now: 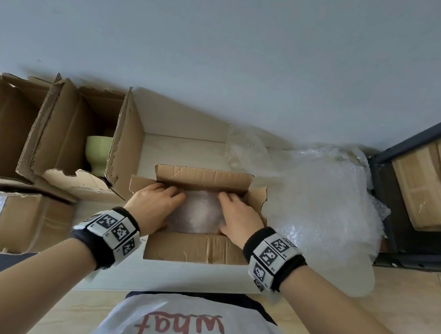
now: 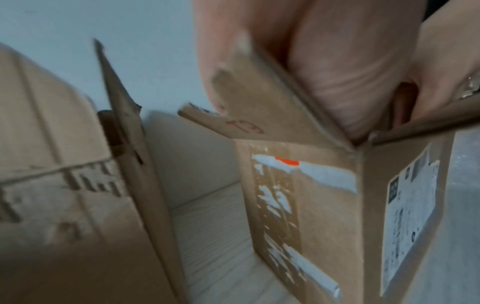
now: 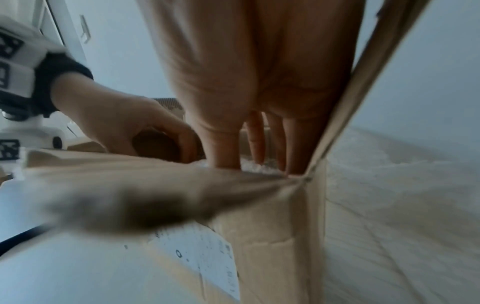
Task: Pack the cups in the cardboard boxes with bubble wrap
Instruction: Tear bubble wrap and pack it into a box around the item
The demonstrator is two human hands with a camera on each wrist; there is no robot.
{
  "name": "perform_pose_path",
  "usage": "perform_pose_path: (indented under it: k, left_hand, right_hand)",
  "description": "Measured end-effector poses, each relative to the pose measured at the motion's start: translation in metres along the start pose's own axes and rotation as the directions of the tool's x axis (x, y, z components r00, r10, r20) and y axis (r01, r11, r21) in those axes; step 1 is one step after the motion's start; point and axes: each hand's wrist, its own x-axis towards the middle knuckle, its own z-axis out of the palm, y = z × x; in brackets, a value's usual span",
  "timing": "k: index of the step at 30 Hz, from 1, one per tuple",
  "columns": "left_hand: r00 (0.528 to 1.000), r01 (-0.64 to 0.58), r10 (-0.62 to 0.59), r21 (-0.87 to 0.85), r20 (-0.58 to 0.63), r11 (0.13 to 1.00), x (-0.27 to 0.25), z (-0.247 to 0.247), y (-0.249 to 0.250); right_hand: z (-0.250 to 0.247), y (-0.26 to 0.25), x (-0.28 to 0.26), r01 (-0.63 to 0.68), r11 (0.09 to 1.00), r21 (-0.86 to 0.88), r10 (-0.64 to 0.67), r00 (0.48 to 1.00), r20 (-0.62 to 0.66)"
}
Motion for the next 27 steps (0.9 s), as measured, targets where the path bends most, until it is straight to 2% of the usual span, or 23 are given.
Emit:
perform_pose_path:
  k: [3, 4, 7, 10, 14, 17, 22, 24, 25, 26, 27]
  left_hand:
    - [0.991, -0.119, 0.118, -0.011, -0.07, 0.993, -0.01, 0.002, -0.009]
    - [0.986, -0.154, 0.153, -0.017, -0.06, 0.988, -0.012, 0.001, -0.009]
    - [0.973, -0.217, 0.216, -0.002, 0.079, 0.976, -0.012, 0.001, -0.01]
    - [0.965, -0.243, 0.241, 0.001, 0.104, 0.97, -0.014, -0.001, -0.012]
    - [0.966, -0.249, 0.248, 0.001, 0.075, 0.969, -0.021, 0.002, -0.013]
    - [0.969, -0.238, 0.238, 0.001, 0.07, 0.971, -0.025, 0.003, -0.011]
    - [0.969, -0.194, 0.194, -0.017, 0.152, 0.981, -0.026, 0.0, -0.009]
    - [0.971, -0.185, 0.186, -0.022, 0.151, 0.983, -0.027, -0.002, -0.007]
    - [0.976, -0.173, 0.176, -0.033, 0.128, 0.984, -0.028, -0.003, -0.005]
    - [0.982, -0.156, 0.161, -0.06, 0.095, 0.986, -0.029, -0.004, -0.003]
    - [0.988, -0.135, 0.141, -0.102, 0.06, 0.986, -0.032, -0.004, 0.0]
  right_hand:
    - [-0.002, 0.005, -0.013, 0.028, 0.99, -0.135, -0.037, 0.997, -0.062]
    - [-0.003, 0.006, -0.015, 0.043, 0.985, -0.168, -0.054, 0.997, -0.062]
    - [-0.008, 0.001, -0.019, 0.067, 0.966, -0.25, -0.091, 0.992, -0.087]
    - [-0.013, -0.003, -0.025, 0.076, 0.943, -0.325, -0.119, 0.986, -0.114]
    - [-0.013, 0.001, -0.035, 0.172, 0.863, -0.474, -0.168, 0.984, 0.052]
    - [-0.007, 0.007, -0.039, 0.195, 0.829, -0.524, -0.128, 0.979, 0.162]
    - [-0.009, 0.008, -0.033, 0.169, 0.872, -0.46, -0.056, 0.967, 0.25]
    - [-0.017, 0.005, -0.04, 0.177, 0.878, -0.445, -0.096, 0.975, 0.198]
    - [-0.019, 0.005, -0.045, 0.187, 0.886, -0.424, -0.151, 0.981, 0.118]
    - [-0.021, 0.007, -0.051, 0.204, 0.9, -0.385, -0.224, 0.975, -0.006]
    - [-0.023, 0.011, -0.057, 0.214, 0.916, -0.34, -0.282, 0.945, -0.166]
